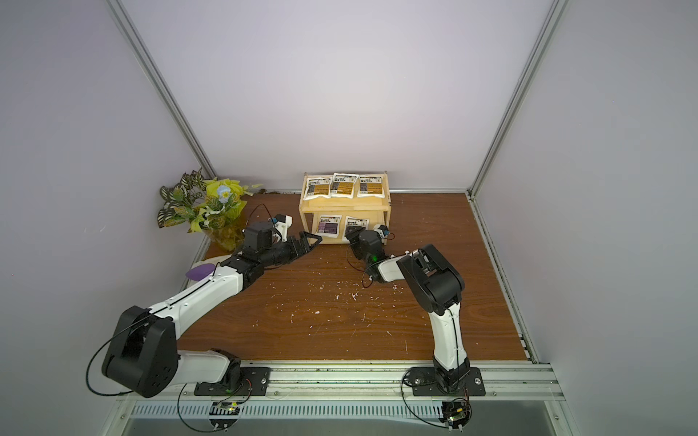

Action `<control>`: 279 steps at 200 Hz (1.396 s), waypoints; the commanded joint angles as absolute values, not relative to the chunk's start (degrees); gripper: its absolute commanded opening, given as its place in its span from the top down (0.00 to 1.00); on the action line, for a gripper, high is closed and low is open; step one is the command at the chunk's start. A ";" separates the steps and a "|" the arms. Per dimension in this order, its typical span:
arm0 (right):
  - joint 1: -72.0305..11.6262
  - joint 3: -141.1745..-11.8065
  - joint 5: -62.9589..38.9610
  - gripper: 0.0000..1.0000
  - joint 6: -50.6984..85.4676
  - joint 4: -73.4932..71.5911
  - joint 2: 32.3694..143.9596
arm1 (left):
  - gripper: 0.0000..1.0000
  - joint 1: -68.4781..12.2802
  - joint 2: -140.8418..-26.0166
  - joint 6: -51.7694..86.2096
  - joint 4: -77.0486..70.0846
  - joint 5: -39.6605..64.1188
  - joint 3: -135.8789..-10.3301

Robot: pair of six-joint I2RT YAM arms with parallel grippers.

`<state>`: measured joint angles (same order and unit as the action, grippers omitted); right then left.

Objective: Place the bagged coffee beans on the shelf by color
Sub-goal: Adjust the bagged coffee beans on the shelf.

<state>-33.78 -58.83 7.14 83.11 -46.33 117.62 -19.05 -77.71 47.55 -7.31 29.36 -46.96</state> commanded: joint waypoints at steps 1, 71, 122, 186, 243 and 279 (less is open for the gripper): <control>-33.61 -60.95 9.72 0.34 83.64 -45.02 117.95 | 0.00 -18.46 -77.43 46.65 -8.00 29.89 -46.51; -33.58 -63.02 13.70 0.34 84.04 -44.86 120.49 | 0.00 -18.44 -77.43 46.67 -8.00 29.92 -46.41; -33.23 -62.99 14.51 0.36 81.80 -49.15 121.45 | 0.01 -18.45 -77.19 46.54 -7.74 29.79 -46.26; -32.55 -59.42 4.92 0.35 70.23 -52.12 113.81 | 0.00 -18.46 -76.51 45.69 -7.16 29.60 -46.41; -32.52 -49.98 1.78 0.34 66.48 -48.04 102.40 | 0.00 -18.46 -76.46 45.63 -7.58 29.61 -46.28; -32.52 -50.48 1.28 0.33 57.12 -35.49 97.86 | 0.00 -18.46 -76.31 43.79 -6.21 29.00 -46.67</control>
